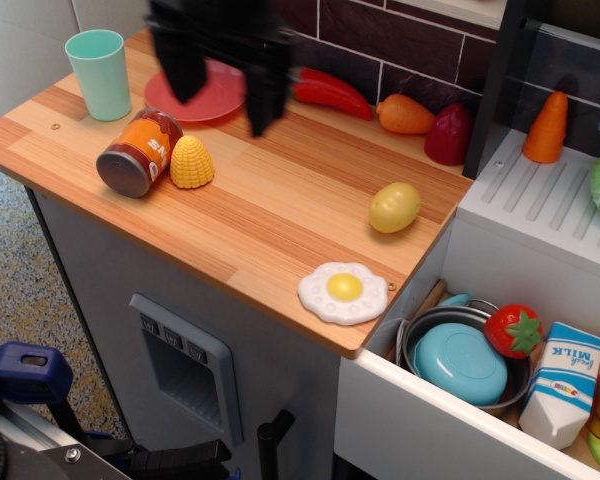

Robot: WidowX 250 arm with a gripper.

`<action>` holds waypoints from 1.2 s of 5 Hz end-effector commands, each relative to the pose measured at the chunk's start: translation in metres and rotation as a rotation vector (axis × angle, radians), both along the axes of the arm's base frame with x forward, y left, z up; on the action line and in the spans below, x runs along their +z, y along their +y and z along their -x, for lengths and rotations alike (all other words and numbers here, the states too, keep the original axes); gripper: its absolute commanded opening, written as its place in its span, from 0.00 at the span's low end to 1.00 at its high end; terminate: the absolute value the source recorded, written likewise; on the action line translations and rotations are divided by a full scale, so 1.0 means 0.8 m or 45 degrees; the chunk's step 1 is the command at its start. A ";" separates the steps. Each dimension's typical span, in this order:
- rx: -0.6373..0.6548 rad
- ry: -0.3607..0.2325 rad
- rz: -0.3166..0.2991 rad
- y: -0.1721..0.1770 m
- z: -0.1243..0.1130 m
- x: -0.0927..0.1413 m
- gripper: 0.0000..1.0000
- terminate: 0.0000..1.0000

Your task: Put potato on plate

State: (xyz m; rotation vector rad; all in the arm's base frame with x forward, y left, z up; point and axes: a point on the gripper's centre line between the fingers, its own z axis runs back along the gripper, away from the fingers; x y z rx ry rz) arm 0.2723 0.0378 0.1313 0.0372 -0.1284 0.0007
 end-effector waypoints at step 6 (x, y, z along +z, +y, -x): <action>-0.076 -0.156 0.087 -0.068 -0.067 -0.107 1.00 0.00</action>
